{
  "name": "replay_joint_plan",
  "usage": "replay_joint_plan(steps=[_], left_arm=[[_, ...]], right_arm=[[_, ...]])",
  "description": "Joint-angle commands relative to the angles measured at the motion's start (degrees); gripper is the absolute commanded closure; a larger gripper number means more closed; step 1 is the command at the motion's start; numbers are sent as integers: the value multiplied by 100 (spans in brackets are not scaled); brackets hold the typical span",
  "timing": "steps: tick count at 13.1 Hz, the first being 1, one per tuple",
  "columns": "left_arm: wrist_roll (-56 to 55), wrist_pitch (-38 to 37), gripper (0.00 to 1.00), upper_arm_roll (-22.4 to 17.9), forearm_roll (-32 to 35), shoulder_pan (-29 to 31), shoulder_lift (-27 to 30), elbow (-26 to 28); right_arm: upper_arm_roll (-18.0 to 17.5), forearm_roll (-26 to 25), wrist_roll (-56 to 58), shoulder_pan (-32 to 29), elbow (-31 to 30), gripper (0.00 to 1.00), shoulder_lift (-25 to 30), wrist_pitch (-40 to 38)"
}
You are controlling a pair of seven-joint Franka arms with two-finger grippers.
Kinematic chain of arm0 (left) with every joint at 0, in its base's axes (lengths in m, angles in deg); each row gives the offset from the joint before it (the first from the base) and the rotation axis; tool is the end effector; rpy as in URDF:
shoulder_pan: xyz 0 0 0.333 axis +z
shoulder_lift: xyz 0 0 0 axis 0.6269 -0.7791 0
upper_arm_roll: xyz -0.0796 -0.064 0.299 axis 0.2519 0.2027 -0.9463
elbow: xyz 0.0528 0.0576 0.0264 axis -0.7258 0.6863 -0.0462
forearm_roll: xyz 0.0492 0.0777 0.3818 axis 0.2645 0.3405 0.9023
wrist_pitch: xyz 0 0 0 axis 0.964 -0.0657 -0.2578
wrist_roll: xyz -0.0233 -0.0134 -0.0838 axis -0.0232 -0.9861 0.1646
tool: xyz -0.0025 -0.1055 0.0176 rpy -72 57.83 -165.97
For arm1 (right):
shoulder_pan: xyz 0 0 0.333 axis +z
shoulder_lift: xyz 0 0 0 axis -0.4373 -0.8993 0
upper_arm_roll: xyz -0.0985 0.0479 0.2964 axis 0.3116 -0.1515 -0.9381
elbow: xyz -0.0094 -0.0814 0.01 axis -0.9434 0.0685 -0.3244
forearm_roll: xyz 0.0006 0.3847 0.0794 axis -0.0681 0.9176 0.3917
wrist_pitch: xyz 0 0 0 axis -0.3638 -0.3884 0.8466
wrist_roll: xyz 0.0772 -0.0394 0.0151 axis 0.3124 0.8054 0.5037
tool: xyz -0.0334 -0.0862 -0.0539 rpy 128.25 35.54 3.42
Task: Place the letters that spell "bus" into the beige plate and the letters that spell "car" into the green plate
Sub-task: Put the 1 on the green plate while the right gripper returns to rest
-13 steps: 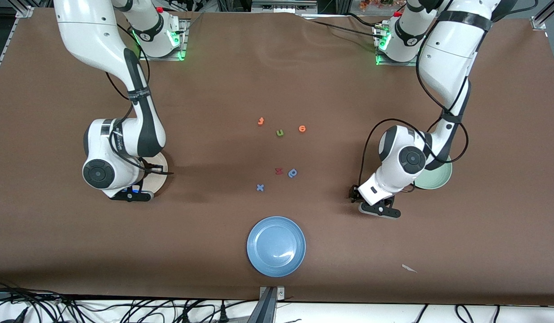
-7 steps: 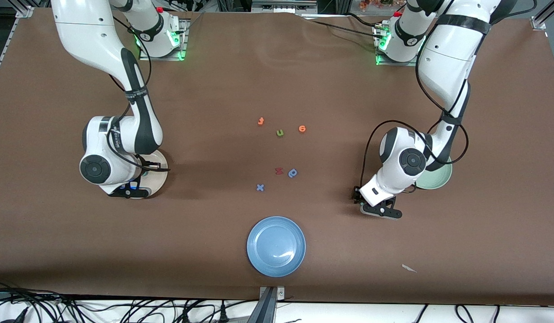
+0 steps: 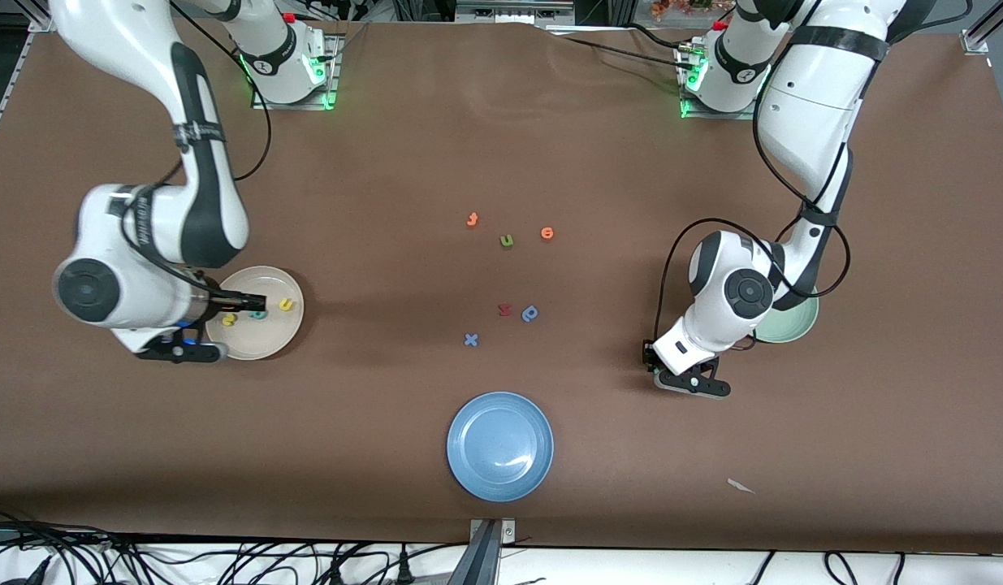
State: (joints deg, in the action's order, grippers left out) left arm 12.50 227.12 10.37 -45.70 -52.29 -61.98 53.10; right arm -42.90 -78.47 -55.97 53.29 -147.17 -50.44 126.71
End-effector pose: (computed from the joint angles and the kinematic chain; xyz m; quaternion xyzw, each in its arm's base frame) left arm 0.6625 -0.1814 0.1710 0.9939 -0.0817 0.0641 0.0379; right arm 0.6576 0.0636 0.3505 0.9925 -0.0246 -0.1117 0.0436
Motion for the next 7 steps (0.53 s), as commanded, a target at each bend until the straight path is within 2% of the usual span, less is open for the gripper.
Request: replay_joint_plan(steps=[1, 3, 7], left_arm=[[-10, -9, 56, -75, -78, -94, -57, -52], [-1, -9, 67, -75, -78, -94, -57, -52], [-1, -18, 83, -92, -78, -94, -57, -52]], right_arm=[[227, 324, 89, -20, 647, 0, 19, -517], [507, 729, 116, -38, 1043, 0, 81, -885], [702, 722, 133, -38, 1615, 0, 151, -1441]])
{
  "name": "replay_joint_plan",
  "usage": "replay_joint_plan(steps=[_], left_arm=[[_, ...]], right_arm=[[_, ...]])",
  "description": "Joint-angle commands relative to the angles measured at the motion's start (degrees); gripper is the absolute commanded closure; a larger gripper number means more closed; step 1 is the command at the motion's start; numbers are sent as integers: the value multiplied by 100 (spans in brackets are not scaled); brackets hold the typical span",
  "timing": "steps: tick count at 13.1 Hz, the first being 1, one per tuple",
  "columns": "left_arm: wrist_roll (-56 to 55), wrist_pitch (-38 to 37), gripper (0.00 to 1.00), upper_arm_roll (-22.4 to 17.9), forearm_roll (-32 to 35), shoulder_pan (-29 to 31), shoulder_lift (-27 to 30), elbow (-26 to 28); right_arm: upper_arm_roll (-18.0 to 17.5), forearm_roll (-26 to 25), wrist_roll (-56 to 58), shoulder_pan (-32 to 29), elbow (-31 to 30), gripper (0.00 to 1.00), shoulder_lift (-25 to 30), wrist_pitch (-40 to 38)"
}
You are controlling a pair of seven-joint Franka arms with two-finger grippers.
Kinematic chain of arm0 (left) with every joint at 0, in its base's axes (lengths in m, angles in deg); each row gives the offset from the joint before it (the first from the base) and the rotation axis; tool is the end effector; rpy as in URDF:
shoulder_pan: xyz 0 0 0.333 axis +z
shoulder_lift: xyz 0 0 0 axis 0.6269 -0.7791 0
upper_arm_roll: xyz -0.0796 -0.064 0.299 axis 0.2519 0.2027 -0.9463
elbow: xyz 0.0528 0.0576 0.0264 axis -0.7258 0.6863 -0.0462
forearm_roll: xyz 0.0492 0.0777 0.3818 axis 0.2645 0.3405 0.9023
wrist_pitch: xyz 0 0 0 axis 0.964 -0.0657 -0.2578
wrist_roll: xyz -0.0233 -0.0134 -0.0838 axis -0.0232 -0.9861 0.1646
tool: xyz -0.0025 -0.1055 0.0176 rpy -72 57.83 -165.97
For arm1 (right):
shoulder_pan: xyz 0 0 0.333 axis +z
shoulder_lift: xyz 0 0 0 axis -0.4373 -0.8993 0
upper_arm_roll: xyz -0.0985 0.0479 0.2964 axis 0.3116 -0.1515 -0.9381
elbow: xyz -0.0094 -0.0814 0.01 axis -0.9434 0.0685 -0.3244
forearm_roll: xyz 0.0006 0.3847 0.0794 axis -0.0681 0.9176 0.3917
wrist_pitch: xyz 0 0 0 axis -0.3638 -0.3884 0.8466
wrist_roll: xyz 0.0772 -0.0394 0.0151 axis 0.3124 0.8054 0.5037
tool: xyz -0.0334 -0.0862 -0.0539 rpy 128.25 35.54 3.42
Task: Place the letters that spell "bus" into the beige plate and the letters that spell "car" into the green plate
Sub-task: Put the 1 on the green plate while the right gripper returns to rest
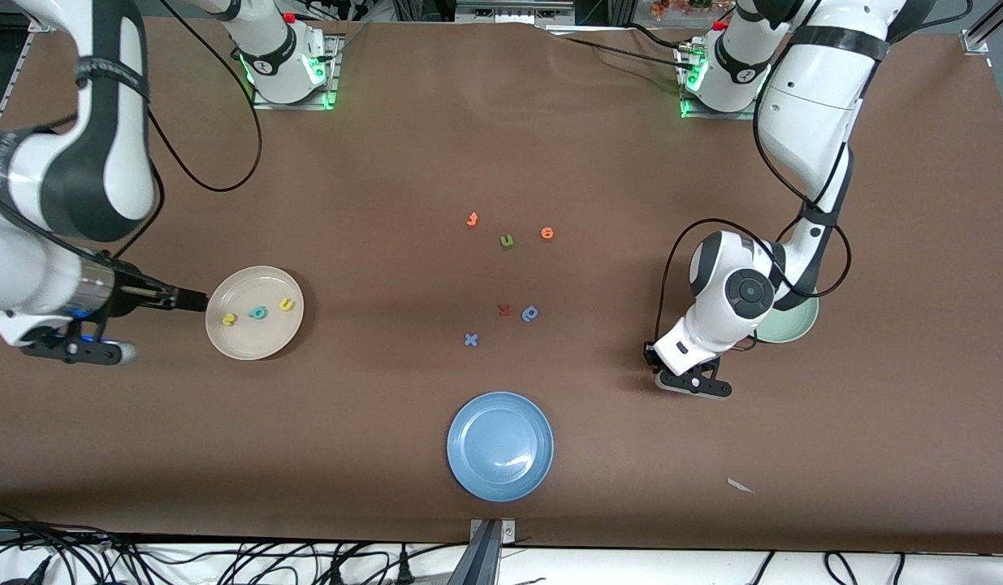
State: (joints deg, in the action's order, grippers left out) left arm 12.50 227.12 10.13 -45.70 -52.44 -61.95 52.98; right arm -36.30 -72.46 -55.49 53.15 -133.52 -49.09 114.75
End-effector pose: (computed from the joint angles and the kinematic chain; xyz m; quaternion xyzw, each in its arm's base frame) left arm 0.6635 -0.1808 0.1722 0.9938 -0.0816 0.0656 0.0367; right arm 0.6725 0.0360 0.4708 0.9952 -0.0605 -0.0765 0.0010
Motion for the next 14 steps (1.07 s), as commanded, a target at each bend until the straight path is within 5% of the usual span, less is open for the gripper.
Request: replay_joint_plan(steps=[1, 3, 6, 10, 11, 14], left_arm=[[7, -27, 89, -68, -69, -80, -59, -30], [16, -44, 100, -138, -52, -89, -51, -30], [42, -105, 100, -165, -52, -97, 28, 22], [60, -1657, 100, -235, -43, -36, 817, 5], [164, -2062, 100, -244, -43, 51, 1011, 14], [920, -3250, 100, -253, -43, 569, 1599, 406]], right_arm=[[16, 86, 77, -14, 268, 0, 69, -246], [16, 68, 76, -14, 286, 0, 70, -281], [-1, 68, 76, -23, 417, 0, 61, -281], [-45, 103, 76, -128, 471, 0, 61, -289], [-193, 112, 59, -346, 514, 0, 43, -289], [-1483, -395, 6, -1312, 821, 0, 43, -474]])
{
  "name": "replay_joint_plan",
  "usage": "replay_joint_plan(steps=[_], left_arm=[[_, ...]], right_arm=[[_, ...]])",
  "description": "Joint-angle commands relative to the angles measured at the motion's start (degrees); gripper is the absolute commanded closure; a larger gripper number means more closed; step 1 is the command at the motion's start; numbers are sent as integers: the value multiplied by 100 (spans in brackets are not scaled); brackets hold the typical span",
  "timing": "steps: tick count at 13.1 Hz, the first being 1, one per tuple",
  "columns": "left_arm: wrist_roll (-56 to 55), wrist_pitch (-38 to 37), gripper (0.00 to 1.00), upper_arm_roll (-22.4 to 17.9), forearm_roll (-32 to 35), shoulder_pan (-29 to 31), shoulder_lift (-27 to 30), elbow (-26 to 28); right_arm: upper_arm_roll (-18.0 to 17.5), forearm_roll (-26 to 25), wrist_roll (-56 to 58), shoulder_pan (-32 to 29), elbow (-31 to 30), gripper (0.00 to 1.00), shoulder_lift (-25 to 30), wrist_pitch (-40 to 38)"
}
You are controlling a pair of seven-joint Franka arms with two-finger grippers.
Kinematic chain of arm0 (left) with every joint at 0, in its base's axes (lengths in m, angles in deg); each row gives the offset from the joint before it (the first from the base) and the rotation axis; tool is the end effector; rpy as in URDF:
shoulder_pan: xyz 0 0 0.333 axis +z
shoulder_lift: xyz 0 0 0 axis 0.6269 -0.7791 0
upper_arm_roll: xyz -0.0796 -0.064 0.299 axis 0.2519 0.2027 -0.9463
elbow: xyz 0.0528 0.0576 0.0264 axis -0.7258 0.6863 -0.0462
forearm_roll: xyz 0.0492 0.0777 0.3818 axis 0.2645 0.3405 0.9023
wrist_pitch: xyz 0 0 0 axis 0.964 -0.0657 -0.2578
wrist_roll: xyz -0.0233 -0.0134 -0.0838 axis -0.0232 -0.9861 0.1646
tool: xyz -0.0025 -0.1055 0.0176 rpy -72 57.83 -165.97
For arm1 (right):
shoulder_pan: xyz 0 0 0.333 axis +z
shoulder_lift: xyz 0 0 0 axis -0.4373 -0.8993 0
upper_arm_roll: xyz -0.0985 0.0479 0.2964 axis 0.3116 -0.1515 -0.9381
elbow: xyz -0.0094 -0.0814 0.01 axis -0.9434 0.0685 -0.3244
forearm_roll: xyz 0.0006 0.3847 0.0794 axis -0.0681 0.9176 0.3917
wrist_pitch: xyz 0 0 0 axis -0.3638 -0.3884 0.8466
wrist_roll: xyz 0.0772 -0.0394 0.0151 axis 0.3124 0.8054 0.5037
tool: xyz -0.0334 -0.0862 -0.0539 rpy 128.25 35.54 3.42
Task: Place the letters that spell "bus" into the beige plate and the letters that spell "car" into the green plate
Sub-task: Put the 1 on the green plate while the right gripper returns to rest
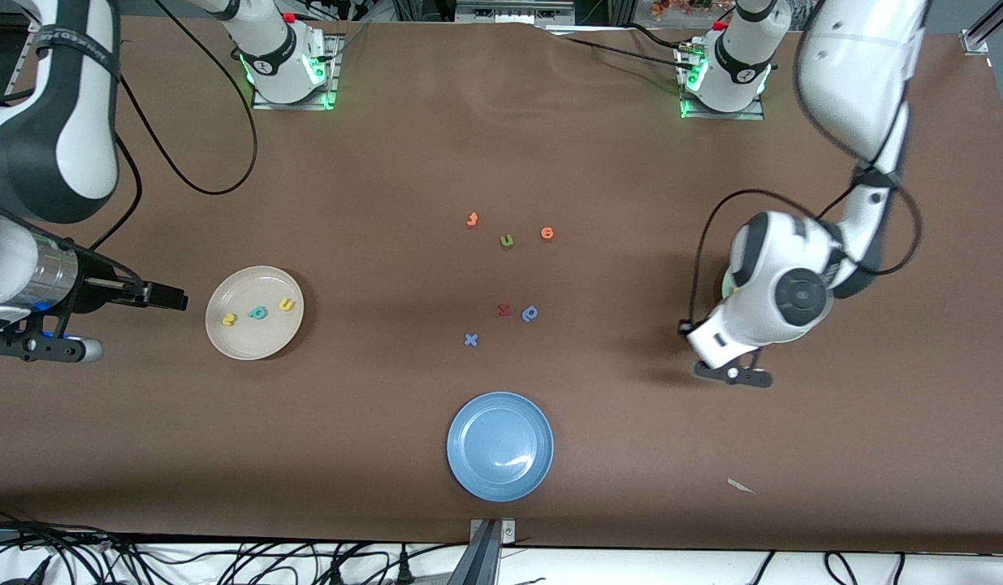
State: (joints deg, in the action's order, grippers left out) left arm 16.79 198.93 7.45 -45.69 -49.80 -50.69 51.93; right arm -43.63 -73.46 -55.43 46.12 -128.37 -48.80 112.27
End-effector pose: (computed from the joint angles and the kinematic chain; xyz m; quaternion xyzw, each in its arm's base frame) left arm 0.6522 -0.1208 0.2697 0.9939 -0.0850 -0.0688 0.0113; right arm 0.6790 0.0282 0.4964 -0.9963 0.0515 0.0664 0.0194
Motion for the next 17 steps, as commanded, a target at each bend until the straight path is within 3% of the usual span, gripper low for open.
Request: replay_joint_plan(steps=[1, 3, 5, 9, 13, 14, 15, 16, 17], left_arm=[[536, -432, 100, 6, 9, 454, 719, 958], [606, -432, 100, -38, 622, 552, 1098, 1496], [624, -432, 100, -38, 878, 745, 1362, 1787], [1149, -127, 100, -230, 1187, 1088, 1715, 2411], [1301, 604, 100, -275, 1187, 1211, 1689, 2790], [1292, 605, 94, -275, 1187, 1203, 1671, 2790], [1292, 605, 67, -275, 1187, 1203, 1671, 2782], [1283, 605, 19, -275, 1187, 1203, 1680, 2782], [1283, 605, 0, -275, 1187, 1212, 1697, 2764]], right_arm=[[-1224, -533, 1, -960, 316, 0, 31, -235], [-2226, -1025, -34, -1742, 307, 0, 92, -235], [-2774, -1448, -69, -2071, 150, 1, 285, -226], [-2767, -1564, -122, -2010, -1078, 1, 1110, 553], [-2609, -1529, -122, -1878, -1170, 1, 1121, 618], [-2609, -1529, -122, -1895, -1161, 1, 1086, 635], [-2609, -1529, -122, -1896, -1161, 0, 1086, 635], [-2609, -1537, -122, -1896, -1152, 0, 1086, 652], [-2609, -1572, -122, -1896, -1152, 0, 1086, 653]])
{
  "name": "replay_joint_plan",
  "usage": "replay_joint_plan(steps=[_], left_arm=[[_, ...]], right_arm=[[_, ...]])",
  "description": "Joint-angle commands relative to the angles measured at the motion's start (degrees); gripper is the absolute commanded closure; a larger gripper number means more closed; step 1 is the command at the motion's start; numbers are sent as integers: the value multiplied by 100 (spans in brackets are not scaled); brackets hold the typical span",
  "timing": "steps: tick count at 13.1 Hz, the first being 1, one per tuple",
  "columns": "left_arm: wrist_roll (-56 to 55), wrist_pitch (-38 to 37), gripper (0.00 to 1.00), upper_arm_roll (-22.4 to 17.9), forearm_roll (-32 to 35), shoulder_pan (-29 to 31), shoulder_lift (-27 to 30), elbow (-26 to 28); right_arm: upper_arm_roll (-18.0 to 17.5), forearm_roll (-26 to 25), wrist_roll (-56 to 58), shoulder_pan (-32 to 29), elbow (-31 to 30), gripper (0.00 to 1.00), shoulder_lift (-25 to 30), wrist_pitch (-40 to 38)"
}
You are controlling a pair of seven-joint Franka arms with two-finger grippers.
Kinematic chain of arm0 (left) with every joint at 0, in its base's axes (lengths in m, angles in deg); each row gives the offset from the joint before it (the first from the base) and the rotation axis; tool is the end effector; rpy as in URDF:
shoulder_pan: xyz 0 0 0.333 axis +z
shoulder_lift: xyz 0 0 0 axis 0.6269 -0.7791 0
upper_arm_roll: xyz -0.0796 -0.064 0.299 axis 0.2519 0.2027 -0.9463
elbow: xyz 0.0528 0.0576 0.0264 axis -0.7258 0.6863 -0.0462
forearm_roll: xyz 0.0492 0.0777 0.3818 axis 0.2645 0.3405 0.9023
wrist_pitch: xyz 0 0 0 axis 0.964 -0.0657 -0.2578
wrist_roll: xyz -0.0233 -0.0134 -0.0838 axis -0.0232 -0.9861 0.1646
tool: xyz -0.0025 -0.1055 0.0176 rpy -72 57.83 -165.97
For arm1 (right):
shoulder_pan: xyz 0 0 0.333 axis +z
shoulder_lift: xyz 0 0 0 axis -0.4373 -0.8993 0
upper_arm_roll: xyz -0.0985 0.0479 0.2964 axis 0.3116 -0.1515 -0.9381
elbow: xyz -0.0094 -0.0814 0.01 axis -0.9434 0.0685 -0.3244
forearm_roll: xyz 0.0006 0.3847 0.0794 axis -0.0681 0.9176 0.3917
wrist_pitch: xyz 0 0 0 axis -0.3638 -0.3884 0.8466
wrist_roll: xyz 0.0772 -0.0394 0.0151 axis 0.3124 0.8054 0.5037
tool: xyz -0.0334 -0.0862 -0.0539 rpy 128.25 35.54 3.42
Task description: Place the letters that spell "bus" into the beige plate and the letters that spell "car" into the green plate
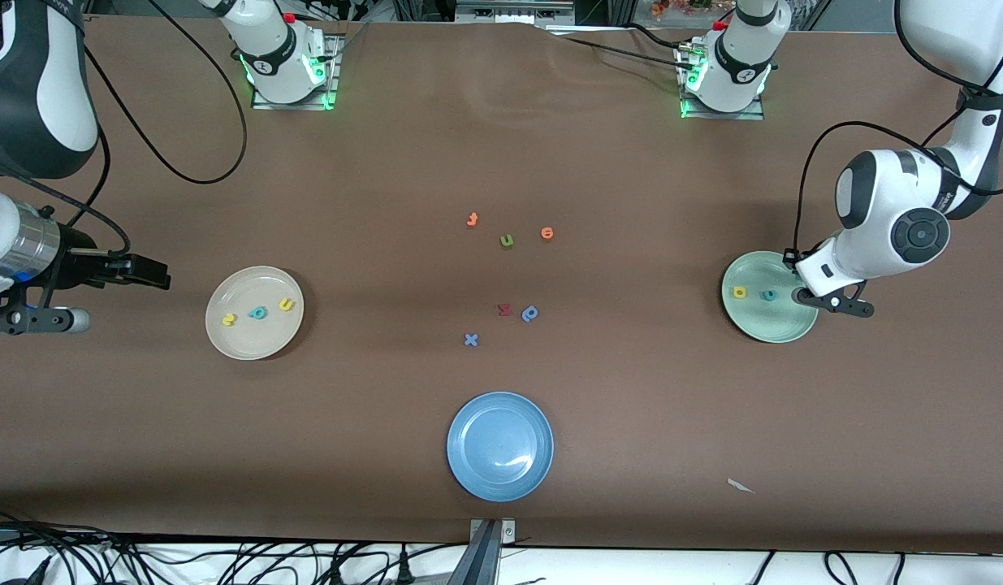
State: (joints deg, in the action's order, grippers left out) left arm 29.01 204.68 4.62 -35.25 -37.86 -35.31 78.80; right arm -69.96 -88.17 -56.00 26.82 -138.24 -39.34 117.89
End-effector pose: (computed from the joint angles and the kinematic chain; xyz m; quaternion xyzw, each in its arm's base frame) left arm 0.5401 0.0478 0.2512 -0.9841 0.1203 0.1250 0.0390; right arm 0.6516 0.0139 0.5107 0.9990 -0.0070 -0.0439 0.0049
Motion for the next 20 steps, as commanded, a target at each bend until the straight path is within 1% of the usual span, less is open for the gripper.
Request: replay_joint_plan(steps=[1, 3, 5, 7, 9, 11, 12, 13, 14, 17, 20], left_arm=[[61, 30, 0, 8, 134, 18, 168, 60], [-18, 30, 0, 8, 134, 36, 176, 68], [9, -32, 0, 34, 108, 36, 325, 200], [61, 3, 0, 130, 55, 18, 737, 445], [18, -6, 0, 402, -15, 27, 1185, 429], [-18, -102, 0, 508, -392, 18, 1668, 368], [-18, -302, 0, 544, -410, 10, 1914, 315], [-35, -592, 0, 553, -402, -34, 2082, 97], [-27, -1073, 0, 579, -411, -43, 2110, -323], [-35, -2733, 0, 579, -384, -139, 1988, -2044], [-44, -4036, 0, 606, -349, -184, 1575, -3609]], right_arm=[[24, -102, -66, 35, -165, 0, 132, 100], [24, -58, -57, 9, -174, 0, 114, 108], [24, -58, -57, 9, -174, 0, 105, 100], [24, -58, -57, 9, -174, 0, 96, 117], [24, -84, -66, 17, -174, 0, 105, 108], [24, -128, -57, 17, -165, 0, 105, 108], [24, -154, -57, 35, -165, 0, 105, 100], [24, -154, -57, 35, -157, 0, 105, 100], [16, -154, -57, 35, -156, 0, 105, 100], [16, -145, -57, 26, -165, 0, 105, 100], [24, -154, -57, 35, -165, 0, 105, 100]])
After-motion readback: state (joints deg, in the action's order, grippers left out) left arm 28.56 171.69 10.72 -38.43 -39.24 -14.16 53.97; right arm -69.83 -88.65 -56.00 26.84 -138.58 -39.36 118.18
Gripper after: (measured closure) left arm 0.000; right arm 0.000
